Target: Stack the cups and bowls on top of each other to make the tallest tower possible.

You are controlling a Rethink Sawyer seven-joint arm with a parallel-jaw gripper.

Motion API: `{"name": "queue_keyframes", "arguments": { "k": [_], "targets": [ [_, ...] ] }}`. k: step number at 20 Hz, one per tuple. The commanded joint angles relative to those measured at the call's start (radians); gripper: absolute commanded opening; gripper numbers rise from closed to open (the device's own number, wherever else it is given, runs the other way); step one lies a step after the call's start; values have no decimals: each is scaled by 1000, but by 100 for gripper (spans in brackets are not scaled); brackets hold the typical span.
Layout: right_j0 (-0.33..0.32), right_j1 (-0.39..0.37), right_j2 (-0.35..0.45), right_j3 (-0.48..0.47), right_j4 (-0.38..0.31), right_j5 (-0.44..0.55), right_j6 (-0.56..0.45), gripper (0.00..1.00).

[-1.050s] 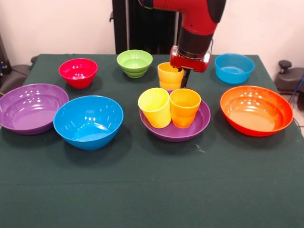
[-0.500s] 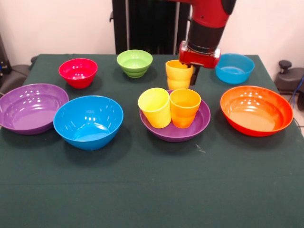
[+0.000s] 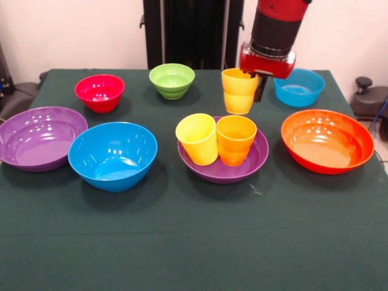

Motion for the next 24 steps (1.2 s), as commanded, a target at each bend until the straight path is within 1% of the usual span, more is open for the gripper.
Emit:
{"name": "queue_keyframes", "arguments": {
  "k": [1,4,10,19,24],
  "targets": [
    [12,-33,41,21,54,124,162,0],
    [9,-38,42,27,55,125,159,0],
    [20,-86,30,32,65,188,153,0],
    [-9,-37,34,3,44,145,123,0],
    [-16,-28,31,-22,38,157,109,0]
  ]
}}
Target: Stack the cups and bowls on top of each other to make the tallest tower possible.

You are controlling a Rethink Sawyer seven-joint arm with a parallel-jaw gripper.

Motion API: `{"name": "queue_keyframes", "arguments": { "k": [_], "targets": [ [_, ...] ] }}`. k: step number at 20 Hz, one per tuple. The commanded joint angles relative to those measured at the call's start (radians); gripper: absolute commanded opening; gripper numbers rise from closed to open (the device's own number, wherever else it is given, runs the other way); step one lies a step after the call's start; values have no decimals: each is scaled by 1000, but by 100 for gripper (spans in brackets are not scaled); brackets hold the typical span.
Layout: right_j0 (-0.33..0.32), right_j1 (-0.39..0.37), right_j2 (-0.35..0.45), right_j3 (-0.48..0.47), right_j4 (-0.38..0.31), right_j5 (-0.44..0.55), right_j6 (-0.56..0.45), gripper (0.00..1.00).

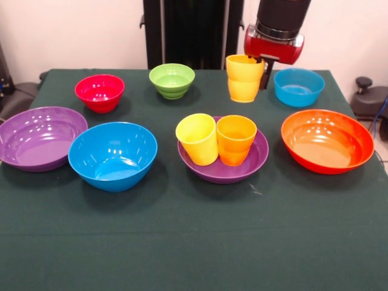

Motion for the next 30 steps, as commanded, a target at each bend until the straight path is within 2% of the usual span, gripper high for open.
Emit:
{"name": "queue_keyframes", "arguments": {
  "k": [1,7,15,30],
  "targets": [
    [-30,63,42,-38,5,82,102,0],
    [-55,113,54,-90,-9,67,73,0],
    [-75,128,61,-111,-24,65,54,0],
    [-71,122,59,-129,-24,93,54,0]
  ]
}}
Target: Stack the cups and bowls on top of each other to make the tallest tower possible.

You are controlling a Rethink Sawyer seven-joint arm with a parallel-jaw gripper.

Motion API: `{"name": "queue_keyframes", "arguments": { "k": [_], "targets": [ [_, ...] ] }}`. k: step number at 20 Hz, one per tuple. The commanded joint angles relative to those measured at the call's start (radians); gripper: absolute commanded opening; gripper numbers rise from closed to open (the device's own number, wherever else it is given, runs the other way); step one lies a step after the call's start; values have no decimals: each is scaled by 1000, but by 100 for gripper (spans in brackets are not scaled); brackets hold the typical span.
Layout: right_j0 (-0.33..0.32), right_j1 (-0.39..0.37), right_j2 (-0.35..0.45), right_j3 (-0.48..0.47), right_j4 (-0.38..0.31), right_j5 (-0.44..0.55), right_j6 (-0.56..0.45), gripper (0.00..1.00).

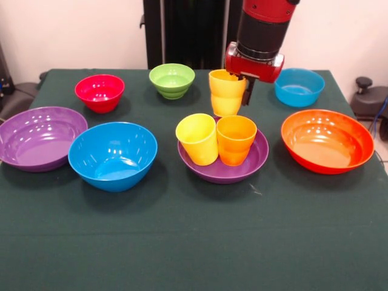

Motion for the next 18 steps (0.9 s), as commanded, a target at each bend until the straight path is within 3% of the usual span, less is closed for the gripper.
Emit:
{"name": "queue_keyframes", "arguments": {
  "k": [1,7,18],
  "targets": [
    [-8,49,57,-74,-26,88,53,0],
    [-24,101,66,-117,-35,60,36,0],
    [-33,136,62,-210,-54,104,-2,0]
  ]
}}
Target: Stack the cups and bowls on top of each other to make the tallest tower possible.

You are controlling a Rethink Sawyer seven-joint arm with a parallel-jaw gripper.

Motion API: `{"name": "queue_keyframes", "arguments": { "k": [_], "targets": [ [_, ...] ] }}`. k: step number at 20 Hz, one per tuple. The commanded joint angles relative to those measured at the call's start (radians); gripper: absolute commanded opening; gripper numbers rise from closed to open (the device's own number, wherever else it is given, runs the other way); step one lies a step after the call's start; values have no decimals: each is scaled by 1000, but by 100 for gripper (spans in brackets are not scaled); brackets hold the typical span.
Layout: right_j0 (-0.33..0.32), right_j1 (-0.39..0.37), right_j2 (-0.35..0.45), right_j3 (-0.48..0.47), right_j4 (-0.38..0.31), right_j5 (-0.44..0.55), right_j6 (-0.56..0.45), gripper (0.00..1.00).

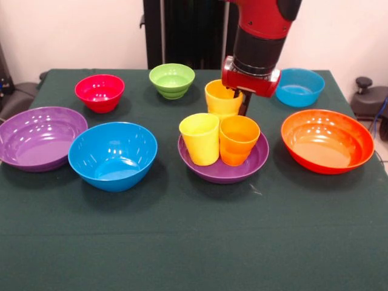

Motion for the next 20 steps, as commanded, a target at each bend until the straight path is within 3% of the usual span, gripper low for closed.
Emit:
{"name": "queue_keyframes", "arguments": {
  "k": [1,14,20],
  "targets": [
    [-24,80,62,-138,-56,84,-5,0],
    [-23,83,62,-149,-62,85,-1,0],
    [-28,120,67,-162,-66,44,2,0]
  ]
}}
